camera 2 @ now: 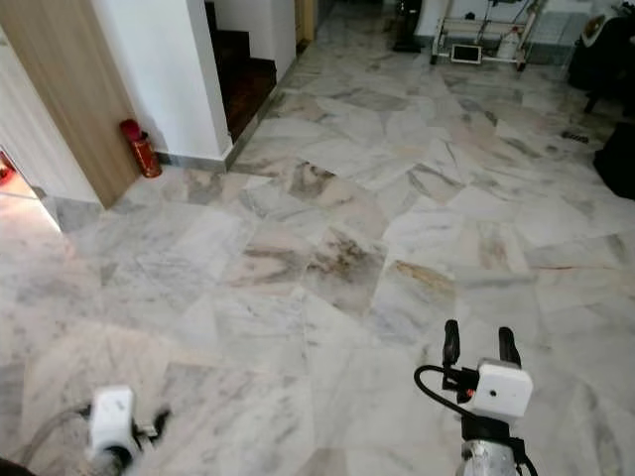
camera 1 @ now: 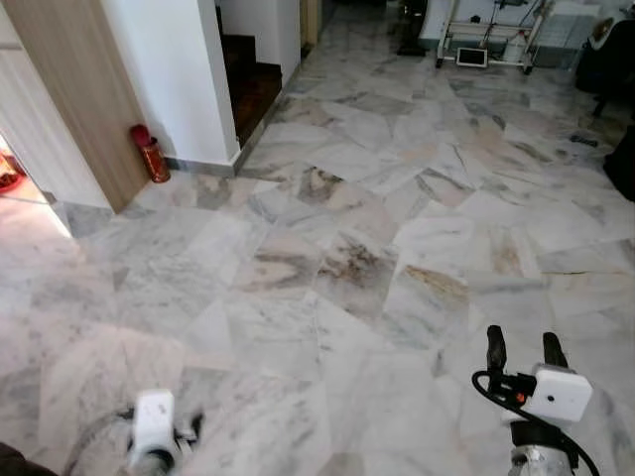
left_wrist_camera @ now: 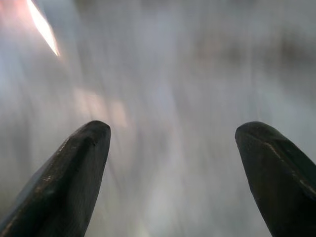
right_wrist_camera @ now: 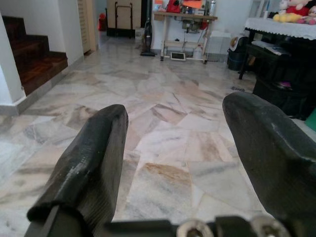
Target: Move the pillow to the sofa from floor
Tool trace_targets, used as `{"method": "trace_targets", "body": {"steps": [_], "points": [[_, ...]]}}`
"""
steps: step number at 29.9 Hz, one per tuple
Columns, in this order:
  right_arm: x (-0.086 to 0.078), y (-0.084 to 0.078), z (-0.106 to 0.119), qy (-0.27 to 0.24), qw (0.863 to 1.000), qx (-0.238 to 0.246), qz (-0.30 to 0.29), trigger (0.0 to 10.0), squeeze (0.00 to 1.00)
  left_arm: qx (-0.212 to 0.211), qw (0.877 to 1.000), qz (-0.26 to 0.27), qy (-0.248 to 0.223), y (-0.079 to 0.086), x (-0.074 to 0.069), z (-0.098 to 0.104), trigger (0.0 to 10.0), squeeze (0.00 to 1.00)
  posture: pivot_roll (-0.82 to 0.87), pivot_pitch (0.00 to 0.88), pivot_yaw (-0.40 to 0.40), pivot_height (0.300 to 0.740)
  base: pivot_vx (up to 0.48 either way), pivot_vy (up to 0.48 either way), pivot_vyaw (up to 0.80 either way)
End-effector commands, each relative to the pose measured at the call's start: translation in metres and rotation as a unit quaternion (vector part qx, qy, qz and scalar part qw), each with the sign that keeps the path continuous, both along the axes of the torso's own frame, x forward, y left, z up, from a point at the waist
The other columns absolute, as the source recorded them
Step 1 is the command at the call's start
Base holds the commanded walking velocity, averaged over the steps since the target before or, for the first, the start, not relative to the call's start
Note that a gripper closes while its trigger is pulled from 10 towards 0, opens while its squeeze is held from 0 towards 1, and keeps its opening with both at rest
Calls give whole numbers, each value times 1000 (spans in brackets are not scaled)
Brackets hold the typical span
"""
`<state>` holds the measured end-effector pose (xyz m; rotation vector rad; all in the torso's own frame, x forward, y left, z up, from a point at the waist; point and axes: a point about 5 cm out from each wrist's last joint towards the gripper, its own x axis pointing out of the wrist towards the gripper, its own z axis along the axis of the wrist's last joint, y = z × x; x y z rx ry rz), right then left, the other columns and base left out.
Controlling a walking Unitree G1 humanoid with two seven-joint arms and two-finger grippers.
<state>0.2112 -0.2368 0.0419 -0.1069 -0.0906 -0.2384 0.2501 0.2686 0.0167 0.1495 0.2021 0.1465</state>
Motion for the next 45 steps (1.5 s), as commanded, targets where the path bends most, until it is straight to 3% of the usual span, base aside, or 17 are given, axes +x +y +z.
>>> {"method": "trace_targets", "body": {"steps": [1, 4, 9, 11, 14, 15, 17, 24, 28, 29, 32, 34, 35, 36, 37, 40, 45], "points": [[2, -3, 6, -2, 1000, 4, -4, 10000, 0, -5, 998, -25, -50, -9, 9, 15, 10000, 0, -63, 0, -32, 740, 0, 0, 0], [3, -4, 8, 0, 1000, 4, -4, 10000, 0, -5, 997, -36, -73, -14, 11, 24, 10000, 0, -65, 0, -35, 740, 0, 0, 0], [4, -7, 18, -11, 1000, 3, -13, 10000, 0, 3, 979, -102, -176, -48, 3, 64, 10000, 0, -58, 0, -43, 740, 0, 0, 0], [3, -7, 20, -13, 1000, 3, -16, 10000, 0, 7, 976, -109, -191, -52, -1, 72, 10000, 0, -57, 0, -40, 740, 0, 0, 0], [0, -8, 25, -20, 999, 6, -26, 10000, 0, 9, 972, -102, -210, -54, -11, 85, 10000, 0, -50, 0, -37, 740, 0, 0, 0], [-6, -7, 28, -24, 999, 16, -39, 10000, 0, 20, 972, -83, -218, -53, -21, 96, 10000, 0, -39, 0, -37, 740, 0, 0, 0], [-9, -5, 25, -15, 999, 18, -43, 10000, 0, 22, 975, -56, -214, -47, -25, 98, 10000, 0, -29, 0, -37, 740, 0, 0, 0], [-8, 1, 18, 4, 999, 34, -34, 10000, 0, 20, 979, -43, -198, -34, -19, 102, 10000, 0, -33, 0, -12, 740, 0, 0, 0], [-3, -6, -6, 58, 997, 39, -33, 10000, 0, 16, 988, -56, -143, -32, -6, 81, 10000, 0, -45, 0, -7, 740, 0, 0, 0], [-1, -11, -20, 91, 993, 65, -43, 10000, 0, 5, 993, -43, -113, -26, 1, 68, 10000, 0, -52, 0, -2, 740, 0, 0, 0], [-1, -17, -55, 178, 975, 114, -64, 10000, 0, -36, 999, -7, -34, -12, 10, 34, 10000, 0, -67, 0, -1, 740, 0, 0, 0], [-14, -18, -82, 272, 949, 135, -83, 10000, 0, -40, 998, 10, 48, -6, 6, 5, 10000, 0, -72, 0, 0, 740, 0, 0, 0], [-16, -17, -86, 288, 944, 137, -85, 10000, 0, -43, 997, 9, 58, -6, 5, 2, 10000, 0, -69, 0, 1, 740, 0, 0, 0], [-24, -13, -96, 326, 932, 140, -77, 10000, 0, -36, 995, 14, 93, -4, -1, -10, 10000, 0, -70, 0, -1, 740, 0, 0, 0], [-41, -6, -112, 393, 907, 139, -60, 10000, 0, -36, 989, 27, 144, -1, -14, -28, 10000, 0, -70, 0, -4, 740, 0, 0, 0], [-66, 3, -129, 472, 871, 133, -36, 10000, 0, -34, 975, 38, 214, -3, -38, -52, 10000, 0, -38, 0, -25, 740, 0, 0, 0], [-81, 10, -139, 505, 849, 151, -26, 10000, 0, -36, 950, 49, 306, -7, -71, -80, 10000, 0, -50, 0, -25, 740, 0, 0, 0]]}}
